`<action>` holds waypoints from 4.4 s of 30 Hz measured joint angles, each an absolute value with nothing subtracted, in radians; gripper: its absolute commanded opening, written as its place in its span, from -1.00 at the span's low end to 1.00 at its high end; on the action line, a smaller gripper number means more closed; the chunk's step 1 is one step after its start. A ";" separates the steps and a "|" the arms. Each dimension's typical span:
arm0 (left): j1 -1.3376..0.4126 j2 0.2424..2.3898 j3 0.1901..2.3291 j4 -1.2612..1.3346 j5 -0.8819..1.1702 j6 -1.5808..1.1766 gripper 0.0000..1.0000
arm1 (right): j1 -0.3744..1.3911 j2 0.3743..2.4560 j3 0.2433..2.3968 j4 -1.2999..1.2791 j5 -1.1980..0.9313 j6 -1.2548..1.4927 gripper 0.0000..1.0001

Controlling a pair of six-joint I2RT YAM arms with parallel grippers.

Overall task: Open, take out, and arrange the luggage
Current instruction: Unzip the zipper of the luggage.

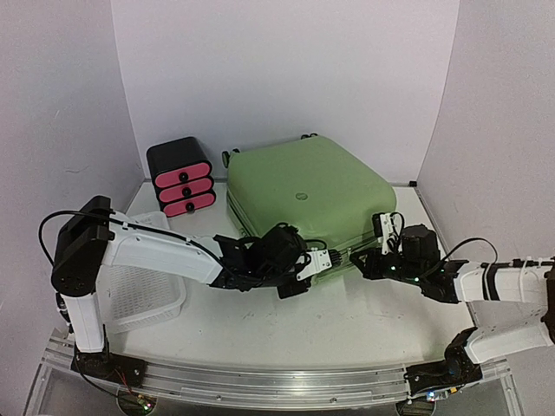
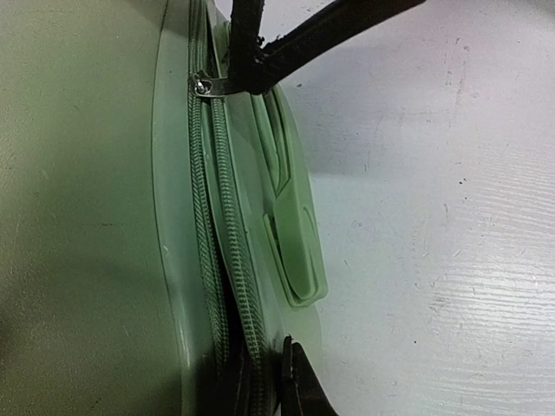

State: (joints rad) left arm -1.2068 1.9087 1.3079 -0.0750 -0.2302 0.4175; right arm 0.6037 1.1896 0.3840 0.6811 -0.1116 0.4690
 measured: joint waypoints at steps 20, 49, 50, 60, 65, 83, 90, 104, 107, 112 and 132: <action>-1.207 1.821 1.220 -0.117 -0.234 0.396 -1.00 | 0.495 1.067 0.384 0.576 -0.164 0.408 -0.02; -1.207 1.821 1.220 -0.117 -0.232 0.396 -1.00 | 0.527 1.345 0.254 1.093 -0.382 0.657 -0.28; -1.207 1.821 1.220 -0.117 -0.232 0.396 -1.00 | 0.527 1.349 0.254 1.103 -0.384 0.661 -0.30; -1.207 1.821 1.220 -0.117 -0.232 0.396 -1.00 | 0.527 1.375 0.254 1.161 -0.412 0.687 -0.35; -1.207 1.821 1.220 -0.117 -0.233 0.395 -1.00 | 0.527 1.420 0.255 1.165 -0.421 0.693 -0.52; -1.207 1.820 1.220 -0.118 -0.232 0.395 -1.00 | 0.536 1.311 0.265 1.032 -0.371 0.676 -1.00; -1.207 1.805 1.203 -0.120 -0.232 0.392 -1.00 | 0.520 1.142 0.311 0.716 -0.142 0.614 -1.00; -1.202 1.528 0.985 -0.101 -0.139 0.336 -1.00 | 0.416 1.149 0.405 0.535 -0.025 0.484 -1.00; -1.208 1.417 0.938 -0.106 -0.081 0.320 -1.00 | 0.399 1.125 0.406 0.508 0.018 0.448 -1.00; -1.213 1.366 0.891 -0.112 -0.043 0.305 -0.95 | 0.388 1.079 0.406 0.461 0.041 0.439 -1.00; -1.226 1.652 1.185 -0.133 -0.097 0.277 -0.18 | 0.502 0.899 0.370 0.290 -0.089 0.542 -1.00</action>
